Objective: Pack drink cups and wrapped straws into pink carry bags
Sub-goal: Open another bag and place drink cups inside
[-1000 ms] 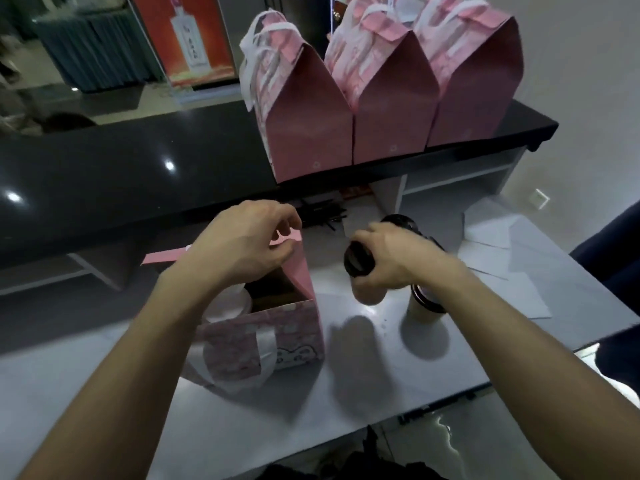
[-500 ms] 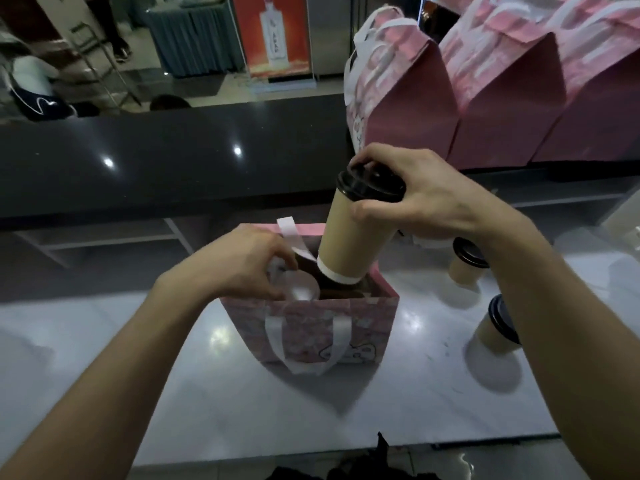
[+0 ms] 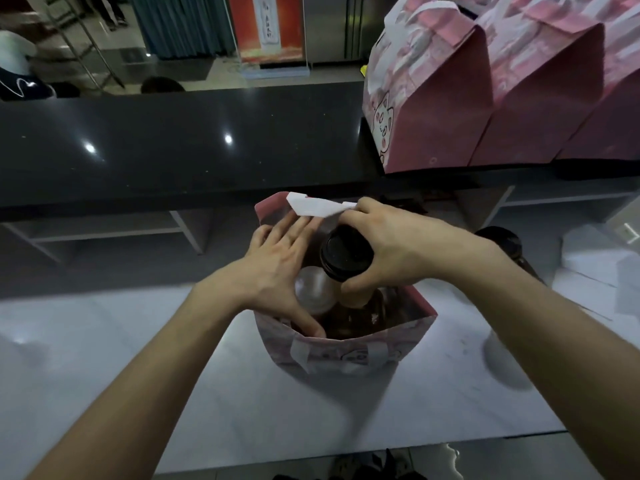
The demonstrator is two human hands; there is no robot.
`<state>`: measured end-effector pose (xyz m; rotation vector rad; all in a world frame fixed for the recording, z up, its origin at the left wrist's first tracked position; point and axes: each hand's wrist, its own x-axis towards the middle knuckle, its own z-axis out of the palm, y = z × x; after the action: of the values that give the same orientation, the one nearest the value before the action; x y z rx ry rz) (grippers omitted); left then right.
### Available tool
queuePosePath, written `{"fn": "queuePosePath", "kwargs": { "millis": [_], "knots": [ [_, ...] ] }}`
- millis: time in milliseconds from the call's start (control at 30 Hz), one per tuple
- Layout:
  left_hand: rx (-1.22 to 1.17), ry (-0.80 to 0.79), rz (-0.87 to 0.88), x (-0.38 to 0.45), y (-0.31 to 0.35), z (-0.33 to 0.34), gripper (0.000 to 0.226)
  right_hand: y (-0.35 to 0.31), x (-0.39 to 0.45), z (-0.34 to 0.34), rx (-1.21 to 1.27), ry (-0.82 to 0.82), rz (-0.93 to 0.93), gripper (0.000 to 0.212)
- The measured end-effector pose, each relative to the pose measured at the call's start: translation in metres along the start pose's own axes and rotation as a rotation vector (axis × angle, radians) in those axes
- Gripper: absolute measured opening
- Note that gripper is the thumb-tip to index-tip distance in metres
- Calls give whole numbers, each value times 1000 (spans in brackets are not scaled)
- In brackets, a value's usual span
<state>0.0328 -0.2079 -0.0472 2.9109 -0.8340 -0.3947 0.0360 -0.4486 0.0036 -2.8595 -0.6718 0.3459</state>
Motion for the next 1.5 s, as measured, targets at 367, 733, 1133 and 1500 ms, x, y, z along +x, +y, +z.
{"fn": "queuePosePath", "kwargs": {
  "millis": [367,733,1133,1500],
  "knots": [
    [-39,-41,-14,4,-2,0,171,3,16,33,-399,-189,123,114],
    [-15,-87,-30,10,1,-4,173,4,29,52,-502,-287,73,120],
    [-5,-100,-34,5,3,-6,169,-1,33,43,-433,-398,99,119],
    [0,-48,-8,2,3,-3,164,3,34,58,-550,-339,18,113]
  ]
}}
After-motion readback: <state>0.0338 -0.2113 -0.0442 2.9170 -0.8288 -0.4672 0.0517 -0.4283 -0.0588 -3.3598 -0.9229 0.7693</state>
